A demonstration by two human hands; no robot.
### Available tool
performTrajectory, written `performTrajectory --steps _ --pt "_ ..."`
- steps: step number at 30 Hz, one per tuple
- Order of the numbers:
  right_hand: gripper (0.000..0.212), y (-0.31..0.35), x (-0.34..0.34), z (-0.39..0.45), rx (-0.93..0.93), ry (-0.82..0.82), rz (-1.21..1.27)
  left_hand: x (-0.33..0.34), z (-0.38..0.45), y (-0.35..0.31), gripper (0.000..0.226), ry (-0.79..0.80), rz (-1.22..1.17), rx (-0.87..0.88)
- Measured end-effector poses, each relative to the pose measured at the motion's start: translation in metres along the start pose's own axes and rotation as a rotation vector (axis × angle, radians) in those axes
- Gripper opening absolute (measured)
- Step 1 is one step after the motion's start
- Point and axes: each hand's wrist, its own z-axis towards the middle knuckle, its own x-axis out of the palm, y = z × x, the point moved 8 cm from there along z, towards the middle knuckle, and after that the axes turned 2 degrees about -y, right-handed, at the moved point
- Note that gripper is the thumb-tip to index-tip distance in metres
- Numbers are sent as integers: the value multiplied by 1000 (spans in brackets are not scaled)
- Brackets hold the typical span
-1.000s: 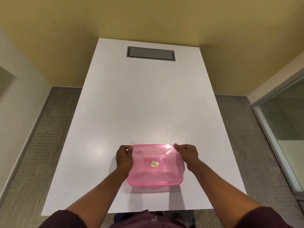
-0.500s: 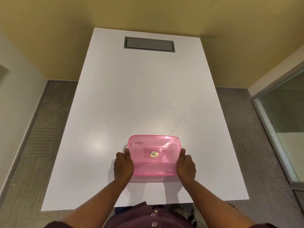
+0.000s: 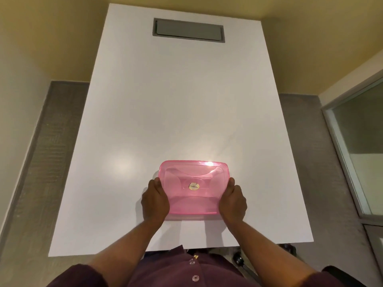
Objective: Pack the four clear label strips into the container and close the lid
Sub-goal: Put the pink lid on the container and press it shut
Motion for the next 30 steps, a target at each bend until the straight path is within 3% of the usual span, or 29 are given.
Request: performTrajectory --steps 6,9,11,13,15,17,19,21,30 --pt "43 6 -5 -2 -38 -51 8 0 1 -4 31 24 95 47" --pt "31 24 -18 -2 -229 -153 -23 -11 2 -20 34 -23 193 248" --pt "41 47 -27 -5 -464 -197 -91 -12 1 -39 56 0 289 514" --pt "59 79 -25 -15 -762 -106 -124 0 -6 -60 80 154 359 782" --pt "88 104 -4 -29 -1022 182 -226 17 -13 -72 104 351 455 959" --pt "119 113 18 -44 -1164 439 -429 32 -17 -75 126 496 546 1048" --pt "144 115 28 -48 -1208 530 -618 41 -14 -75 140 577 649 1053" --pt "158 118 29 -46 -1224 522 -722 44 -9 -77 148 586 733 1048" --pt "160 130 25 -56 -1225 473 -757 40 -12 -91 156 529 751 996"
